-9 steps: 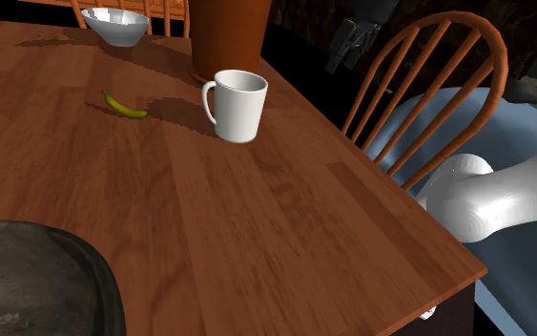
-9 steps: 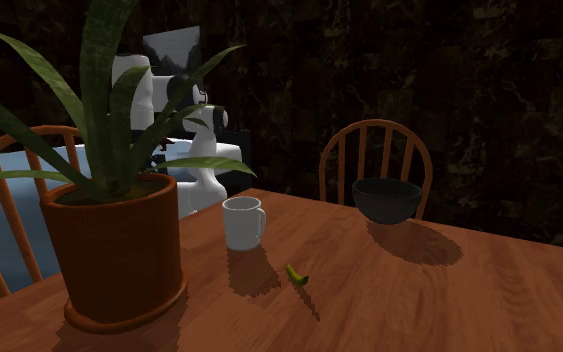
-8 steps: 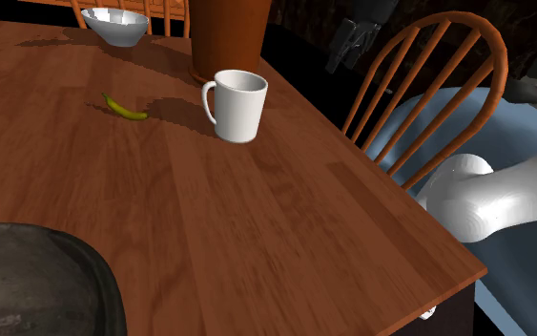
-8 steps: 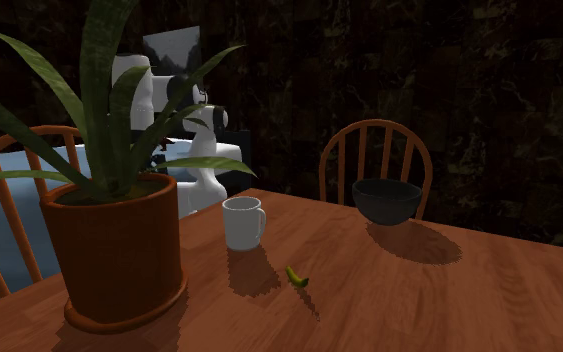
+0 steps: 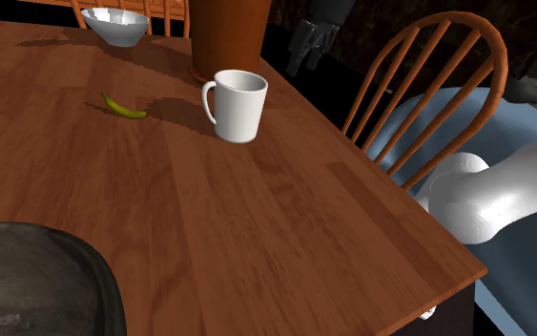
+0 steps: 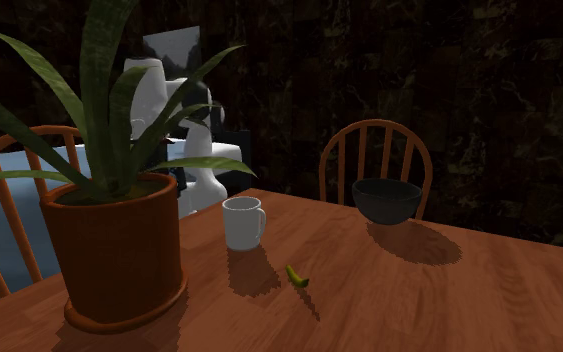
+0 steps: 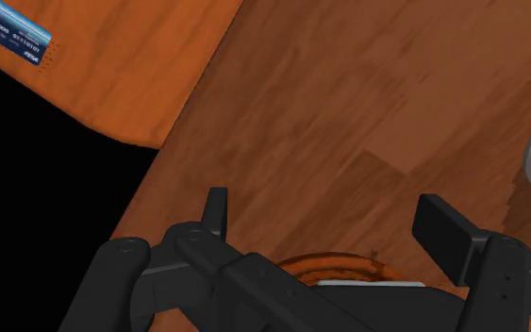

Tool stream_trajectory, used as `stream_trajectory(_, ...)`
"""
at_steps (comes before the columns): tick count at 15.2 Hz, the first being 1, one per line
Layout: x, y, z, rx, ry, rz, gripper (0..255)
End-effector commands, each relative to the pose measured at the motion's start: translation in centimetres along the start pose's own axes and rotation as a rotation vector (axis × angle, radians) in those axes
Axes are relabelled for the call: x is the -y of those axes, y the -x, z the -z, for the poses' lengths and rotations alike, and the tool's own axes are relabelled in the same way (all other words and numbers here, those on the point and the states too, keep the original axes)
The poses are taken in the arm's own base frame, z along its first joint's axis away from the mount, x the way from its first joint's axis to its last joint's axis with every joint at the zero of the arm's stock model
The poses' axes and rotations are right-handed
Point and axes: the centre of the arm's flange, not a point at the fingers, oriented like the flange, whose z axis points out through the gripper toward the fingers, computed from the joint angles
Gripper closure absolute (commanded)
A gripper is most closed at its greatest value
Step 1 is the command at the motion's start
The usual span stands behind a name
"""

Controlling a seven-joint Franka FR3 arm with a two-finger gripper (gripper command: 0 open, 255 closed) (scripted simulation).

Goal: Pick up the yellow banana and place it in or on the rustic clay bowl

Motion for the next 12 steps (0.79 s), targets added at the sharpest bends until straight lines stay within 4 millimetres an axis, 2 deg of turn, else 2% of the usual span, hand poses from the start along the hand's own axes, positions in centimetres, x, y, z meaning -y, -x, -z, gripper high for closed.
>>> stream_trajectory(1, 1.8, -1.4, -0.5, -0.005, -0.011, 0.035, 0)
stream_trajectory(12, 13.1, -8.3, -3.8, -0.026, -0.066, 0.224, 0)
